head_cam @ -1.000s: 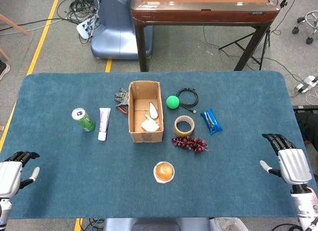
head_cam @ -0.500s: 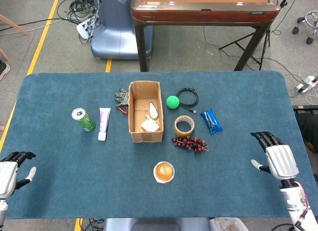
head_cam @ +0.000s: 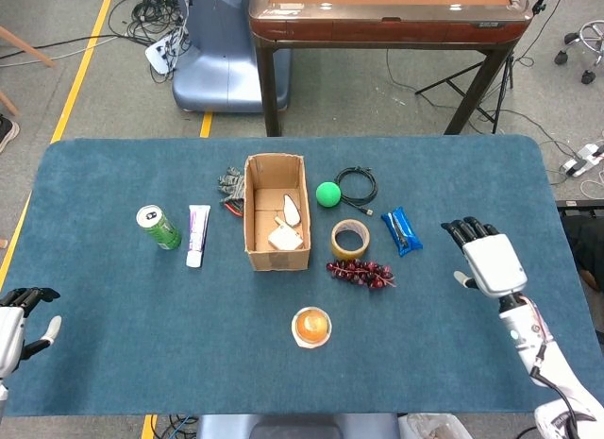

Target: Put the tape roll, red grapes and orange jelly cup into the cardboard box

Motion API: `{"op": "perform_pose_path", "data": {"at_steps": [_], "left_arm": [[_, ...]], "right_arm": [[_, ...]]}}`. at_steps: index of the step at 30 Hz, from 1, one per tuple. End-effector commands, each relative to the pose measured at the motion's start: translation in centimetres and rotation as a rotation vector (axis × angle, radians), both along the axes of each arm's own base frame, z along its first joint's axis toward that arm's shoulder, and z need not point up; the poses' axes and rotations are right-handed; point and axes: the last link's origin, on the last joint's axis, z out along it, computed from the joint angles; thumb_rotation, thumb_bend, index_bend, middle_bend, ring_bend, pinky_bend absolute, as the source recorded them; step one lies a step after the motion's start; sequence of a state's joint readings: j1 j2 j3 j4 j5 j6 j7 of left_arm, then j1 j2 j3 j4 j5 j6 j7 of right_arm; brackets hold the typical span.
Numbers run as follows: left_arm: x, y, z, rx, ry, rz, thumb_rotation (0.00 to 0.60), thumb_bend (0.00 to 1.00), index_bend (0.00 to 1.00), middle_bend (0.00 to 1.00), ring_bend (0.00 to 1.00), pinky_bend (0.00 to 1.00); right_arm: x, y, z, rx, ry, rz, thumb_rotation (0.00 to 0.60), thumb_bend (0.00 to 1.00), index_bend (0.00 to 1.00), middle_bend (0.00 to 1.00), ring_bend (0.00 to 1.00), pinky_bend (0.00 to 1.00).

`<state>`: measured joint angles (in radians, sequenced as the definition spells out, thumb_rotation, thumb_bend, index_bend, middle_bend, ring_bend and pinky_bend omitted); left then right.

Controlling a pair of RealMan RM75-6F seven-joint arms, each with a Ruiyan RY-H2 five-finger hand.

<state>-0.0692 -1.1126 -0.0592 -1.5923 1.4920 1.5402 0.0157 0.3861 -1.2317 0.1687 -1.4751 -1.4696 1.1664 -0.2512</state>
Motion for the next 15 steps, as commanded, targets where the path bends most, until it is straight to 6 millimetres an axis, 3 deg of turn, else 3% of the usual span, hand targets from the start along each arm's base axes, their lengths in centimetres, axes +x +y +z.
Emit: {"op": "perform_pose_path", "data": {"at_steps": [1, 5, 7, 10, 11, 12, 14, 15], "left_arm": [[0.0, 0.0, 0.0, 0.0, -0.001, 0.001, 0.6, 0.33, 0.41, 0.44, 0.34, 0.53], [-0.1, 0.1, 0.1, 0.002, -0.005, 0.005, 0.6, 0.33, 0.41, 0.44, 0.34, 0.53], [-0.2, 0.1, 0.2, 0.005, -0.007, 0.007, 0.6, 0.33, 0.41, 0.44, 0.34, 0.53], [-0.2, 0.1, 0.4, 0.011, -0.01, 0.007, 0.6, 0.33, 0.41, 0.44, 0.34, 0.53], [-0.2, 0.1, 0.5, 0.014, -0.011, 0.007, 0.6, 0.33, 0.41, 0.44, 0.34, 0.53], [-0.2, 0.0, 0.6, 0.017, -0.013, 0.007, 0.6, 0.33, 0.41, 0.44, 0.34, 0.53], [-0.2, 0.0, 0.9, 0.026, -0.016, 0.006, 0.6, 0.33, 0.41, 0.44, 0.34, 0.53], [-0.2, 0.0, 1.0, 0.029, -0.018, 0.005, 0.6, 0.33, 0.41, 0.44, 0.34, 0.53]], "right_arm": [[0.7, -2.1, -1.0, 0.001, 0.02, 0.016, 0.6, 0.02, 0.27, 0.25, 0.18, 0.37], [1.7, -4.2, -2.3, 0.013, 0.066, 0.051, 0.6, 0.06, 0.31, 0.22, 0.14, 0.37], [2.3, -5.3, -2.9, 0.006, 0.12, 0.077, 0.6, 0.06, 0.33, 0.34, 0.18, 0.37], [3.4, -6.6, -3.9, 0.01, 0.166, 0.116, 0.6, 0.02, 0.34, 0.6, 0.39, 0.5], [3.7, -6.9, -4.1, 0.014, 0.171, 0.125, 0.6, 0.01, 0.34, 0.7, 0.49, 0.6], [4.0, -7.2, -4.4, 0.022, 0.173, 0.13, 0.6, 0.0, 0.34, 0.74, 0.53, 0.64], [4.5, -7.8, -5.1, 0.054, 0.173, 0.132, 0.6, 0.0, 0.34, 0.94, 0.76, 0.85], [4.7, -8.0, -5.4, 0.071, 0.173, 0.13, 0.6, 0.0, 0.34, 0.98, 0.81, 0.89]]}}
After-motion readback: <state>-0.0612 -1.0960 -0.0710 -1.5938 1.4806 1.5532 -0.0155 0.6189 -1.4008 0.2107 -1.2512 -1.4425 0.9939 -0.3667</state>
